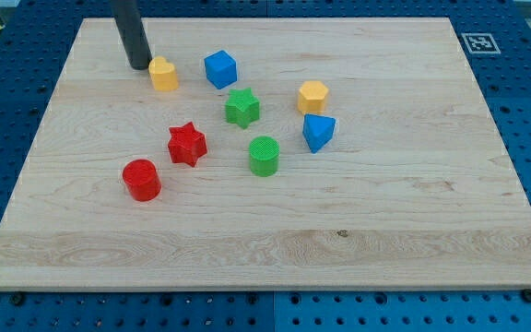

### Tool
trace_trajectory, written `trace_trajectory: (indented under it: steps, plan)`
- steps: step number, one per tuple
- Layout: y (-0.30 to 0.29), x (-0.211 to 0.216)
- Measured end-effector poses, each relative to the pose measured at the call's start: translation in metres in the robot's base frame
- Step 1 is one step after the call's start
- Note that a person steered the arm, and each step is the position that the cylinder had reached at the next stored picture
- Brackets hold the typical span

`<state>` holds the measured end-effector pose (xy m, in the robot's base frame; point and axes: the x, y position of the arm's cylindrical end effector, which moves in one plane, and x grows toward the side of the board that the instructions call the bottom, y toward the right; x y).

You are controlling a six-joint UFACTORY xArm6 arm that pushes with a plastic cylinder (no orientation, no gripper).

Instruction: Move your arm to bottom left

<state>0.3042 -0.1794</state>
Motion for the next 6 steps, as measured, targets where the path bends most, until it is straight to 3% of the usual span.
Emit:
trace_trajectory:
  steps: [2, 4, 6]
  plan:
    - [0.031, 0.02]
    - [-0.058, 0.056]
    - [-0.059, 0.205]
